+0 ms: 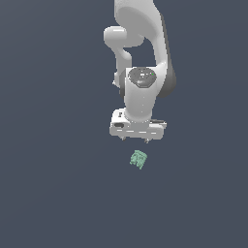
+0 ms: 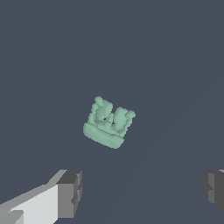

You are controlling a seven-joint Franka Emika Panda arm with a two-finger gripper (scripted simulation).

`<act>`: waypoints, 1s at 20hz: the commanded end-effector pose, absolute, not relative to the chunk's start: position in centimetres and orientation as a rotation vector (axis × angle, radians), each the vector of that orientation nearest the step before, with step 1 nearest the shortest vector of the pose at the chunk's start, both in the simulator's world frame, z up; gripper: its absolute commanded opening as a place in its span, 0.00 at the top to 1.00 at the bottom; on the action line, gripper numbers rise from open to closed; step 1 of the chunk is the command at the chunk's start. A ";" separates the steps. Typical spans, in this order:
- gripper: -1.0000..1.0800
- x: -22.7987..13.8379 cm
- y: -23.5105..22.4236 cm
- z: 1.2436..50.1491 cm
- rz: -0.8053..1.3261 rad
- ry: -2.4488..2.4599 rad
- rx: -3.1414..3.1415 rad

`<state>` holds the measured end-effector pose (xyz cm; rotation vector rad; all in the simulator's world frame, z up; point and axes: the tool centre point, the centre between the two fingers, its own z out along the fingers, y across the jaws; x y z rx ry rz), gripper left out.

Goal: Pick up the object and move it to a goal position.

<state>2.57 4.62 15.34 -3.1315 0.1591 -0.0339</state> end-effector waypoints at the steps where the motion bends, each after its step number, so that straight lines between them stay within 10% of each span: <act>1: 0.04 3.1 4.9 14.6 -0.028 0.246 -3.125; 20: 0.04 5.8 6.9 9.4 -0.001 0.777 -3.043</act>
